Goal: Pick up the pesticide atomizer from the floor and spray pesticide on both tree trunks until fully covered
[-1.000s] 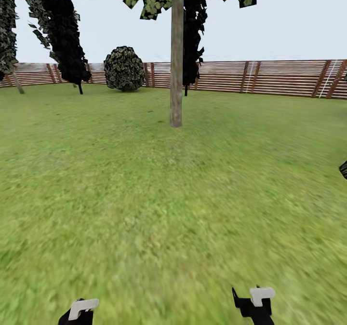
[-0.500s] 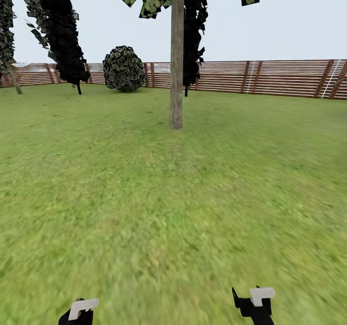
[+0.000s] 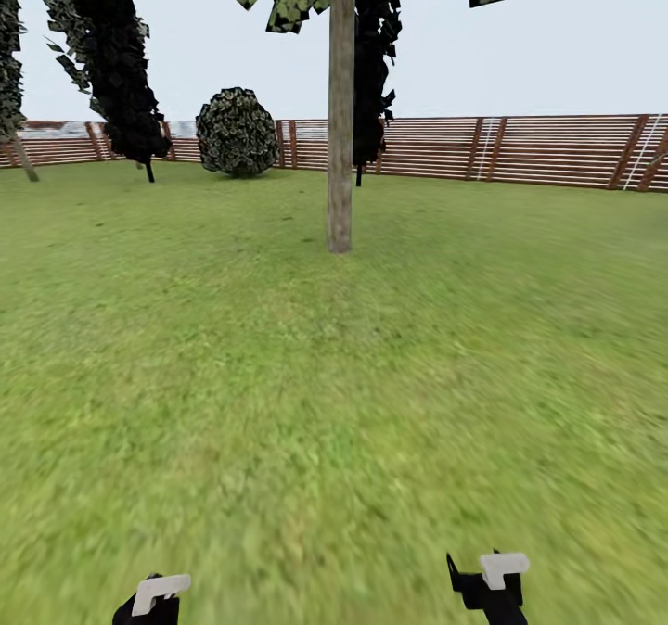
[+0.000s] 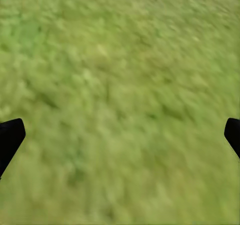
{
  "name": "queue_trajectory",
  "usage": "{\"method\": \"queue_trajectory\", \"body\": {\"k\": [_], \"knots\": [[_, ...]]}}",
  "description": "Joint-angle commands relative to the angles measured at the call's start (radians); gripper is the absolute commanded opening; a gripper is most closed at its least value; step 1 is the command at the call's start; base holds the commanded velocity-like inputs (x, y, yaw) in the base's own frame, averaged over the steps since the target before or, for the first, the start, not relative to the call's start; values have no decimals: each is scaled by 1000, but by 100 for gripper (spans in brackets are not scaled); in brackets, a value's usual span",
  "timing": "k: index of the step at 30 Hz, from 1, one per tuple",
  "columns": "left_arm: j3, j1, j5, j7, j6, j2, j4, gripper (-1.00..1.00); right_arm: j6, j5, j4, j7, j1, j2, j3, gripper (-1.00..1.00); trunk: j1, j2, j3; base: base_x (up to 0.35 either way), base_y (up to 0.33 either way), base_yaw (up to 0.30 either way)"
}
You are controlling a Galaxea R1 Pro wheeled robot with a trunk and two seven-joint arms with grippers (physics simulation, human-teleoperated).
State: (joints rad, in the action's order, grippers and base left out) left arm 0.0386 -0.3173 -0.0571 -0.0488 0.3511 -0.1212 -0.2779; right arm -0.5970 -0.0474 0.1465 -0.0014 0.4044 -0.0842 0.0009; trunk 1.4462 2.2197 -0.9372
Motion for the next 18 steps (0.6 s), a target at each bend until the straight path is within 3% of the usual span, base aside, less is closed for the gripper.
{"method": "queue_trajectory", "body": {"k": [1,18], "knots": [[0,0,-6,1,3,0,1,-100,-3,-5,-1,0,1,0,0,100,0,0,-1,337,0,0],[0,-1,-6,0,3,0,2,-100,-3,-5,-1,0,1,0,1,100,0,0,-1,337,0,0]]}}
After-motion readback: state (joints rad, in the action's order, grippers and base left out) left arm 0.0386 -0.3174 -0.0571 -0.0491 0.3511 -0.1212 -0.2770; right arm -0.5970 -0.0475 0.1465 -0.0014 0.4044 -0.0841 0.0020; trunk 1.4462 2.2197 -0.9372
